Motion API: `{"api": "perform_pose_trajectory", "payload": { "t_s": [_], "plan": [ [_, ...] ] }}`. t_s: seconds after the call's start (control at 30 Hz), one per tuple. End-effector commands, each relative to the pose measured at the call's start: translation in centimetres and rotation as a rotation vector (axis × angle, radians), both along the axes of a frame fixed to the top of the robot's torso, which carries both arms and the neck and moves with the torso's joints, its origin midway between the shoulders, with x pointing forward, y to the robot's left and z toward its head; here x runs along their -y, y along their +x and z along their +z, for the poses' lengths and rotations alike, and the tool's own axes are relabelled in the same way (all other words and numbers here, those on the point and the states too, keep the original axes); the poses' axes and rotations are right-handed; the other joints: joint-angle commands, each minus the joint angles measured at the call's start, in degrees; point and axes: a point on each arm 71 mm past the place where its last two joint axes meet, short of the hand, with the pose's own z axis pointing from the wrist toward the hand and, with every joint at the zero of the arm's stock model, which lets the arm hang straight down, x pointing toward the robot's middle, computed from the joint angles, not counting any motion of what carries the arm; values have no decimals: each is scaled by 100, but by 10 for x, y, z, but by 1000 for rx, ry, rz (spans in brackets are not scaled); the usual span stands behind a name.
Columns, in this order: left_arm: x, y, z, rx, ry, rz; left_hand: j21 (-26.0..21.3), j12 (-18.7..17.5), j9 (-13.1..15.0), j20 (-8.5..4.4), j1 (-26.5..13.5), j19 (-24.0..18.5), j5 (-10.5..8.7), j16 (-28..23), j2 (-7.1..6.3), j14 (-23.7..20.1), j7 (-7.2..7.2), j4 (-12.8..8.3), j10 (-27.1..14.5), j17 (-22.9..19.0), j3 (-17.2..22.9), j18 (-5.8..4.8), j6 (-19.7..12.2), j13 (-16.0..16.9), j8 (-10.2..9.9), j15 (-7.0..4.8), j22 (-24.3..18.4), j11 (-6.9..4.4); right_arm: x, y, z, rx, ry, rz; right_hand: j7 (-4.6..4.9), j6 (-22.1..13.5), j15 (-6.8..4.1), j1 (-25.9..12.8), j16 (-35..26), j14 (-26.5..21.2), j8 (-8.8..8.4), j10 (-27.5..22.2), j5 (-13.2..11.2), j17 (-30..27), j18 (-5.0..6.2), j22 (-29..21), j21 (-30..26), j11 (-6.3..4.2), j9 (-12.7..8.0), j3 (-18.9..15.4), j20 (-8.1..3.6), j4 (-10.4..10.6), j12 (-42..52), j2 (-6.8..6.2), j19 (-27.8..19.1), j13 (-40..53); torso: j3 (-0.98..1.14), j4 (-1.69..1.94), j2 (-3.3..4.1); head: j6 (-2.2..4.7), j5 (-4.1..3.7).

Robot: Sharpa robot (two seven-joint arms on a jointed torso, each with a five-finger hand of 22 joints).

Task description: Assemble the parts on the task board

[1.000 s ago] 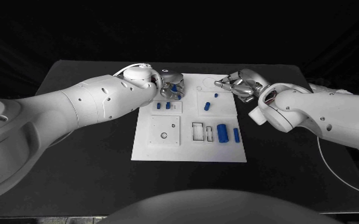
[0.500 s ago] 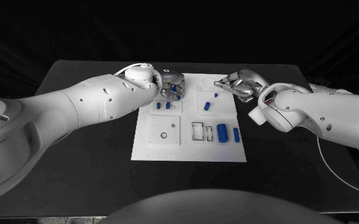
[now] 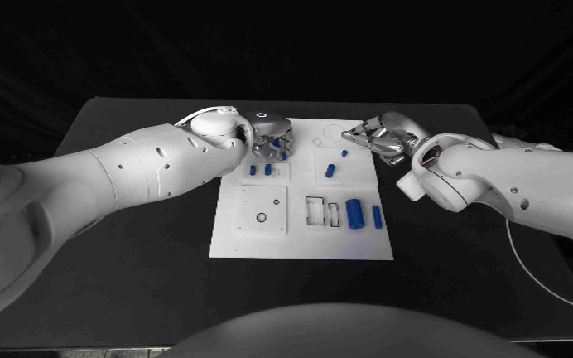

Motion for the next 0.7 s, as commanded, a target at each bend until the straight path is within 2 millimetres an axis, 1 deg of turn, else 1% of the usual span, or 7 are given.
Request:
{"api": "perform_pose_trajectory", "payload": {
  "t_s": [0.03, 0.17, 0.3, 0.5, 0.57, 0.7],
  "plan": [
    [3, -2, 13, 75, -60, -49, 36, -45, 2, -34, -1, 613, 7, 15, -13, 605, 1, 19, -1, 1510, 28, -87, 49, -6, 5, 40, 1510, -11, -1, 0, -1, -12, -6, 14, 26, 33, 50, -4, 23, 607, 24, 591, 19, 1508, -82, 1508, 26, 49, 9, -35, 59, 17, -29, 66, 600, 1505, 5, -4, -4, -8, 13],
    [0, -2, 24, 95, -79, -55, 36, -65, -2, -33, -19, 613, 6, 15, -21, 605, -1, 35, -7, 1510, 27, -87, 47, -9, -3, 48, 1510, -9, -1, 0, -1, -13, -6, 14, 26, 33, 50, -4, 23, 607, 24, 591, 19, 1508, -82, 1508, 26, 49, 9, -35, 59, 17, -29, 66, 600, 1505, 2, -4, 2, -6, 24],
    [-8, -1, 34, 100, -96, -53, 36, -74, -4, -32, -26, 613, 6, 15, -26, 605, -4, 40, -11, 1510, 27, -87, 45, -10, -7, 50, 1510, -10, 0, 0, -2, -15, -7, 14, 26, 32, 50, -5, 23, 607, 24, 591, 19, 1508, -82, 1508, 26, 49, 9, -36, 59, 18, -29, 66, 600, 1505, 6, -3, -3, -14, 42],
    [-16, 0, 35, 69, -77, -37, 36, -85, -7, -32, -31, 613, 7, 15, -29, 605, -8, 44, -15, 1510, 29, -87, 41, -12, -13, 51, 1510, -11, 0, 0, -2, -16, -8, 14, 27, 32, 50, -5, 23, 607, 24, 591, 20, 1508, -82, 1508, 26, 49, 9, -36, 59, 18, -29, 67, 600, 1505, 3, 1, -1, -11, 48],
    [-20, 0, 34, 55, -68, -33, 36, -87, -7, -32, -32, 613, 7, 15, -28, 605, -8, 45, -16, 1510, 31, -87, 40, -12, -14, 51, 1510, -11, -1, 0, -2, -17, -8, 15, 27, 32, 50, -5, 23, 607, 24, 591, 20, 1508, -82, 1508, 26, 49, 9, -36, 59, 18, -29, 67, 600, 1505, 3, -6, 1, -14, 56],
    [-27, 0, 33, 36, -55, -22, 36, -101, -11, -31, -37, 613, 8, 15, -21, 605, -12, 49, -22, 1510, 39, -87, 35, -13, -22, 51, 1510, -13, -1, 0, -2, -18, -8, 15, 27, 32, 50, -5, 23, 607, 24, 591, 20, 1508, -82, 1508, 26, 49, 9, -36, 59, 18, -29, 67, 600, 1505, 2, 1, 0, -18, 61]
  ]
}}
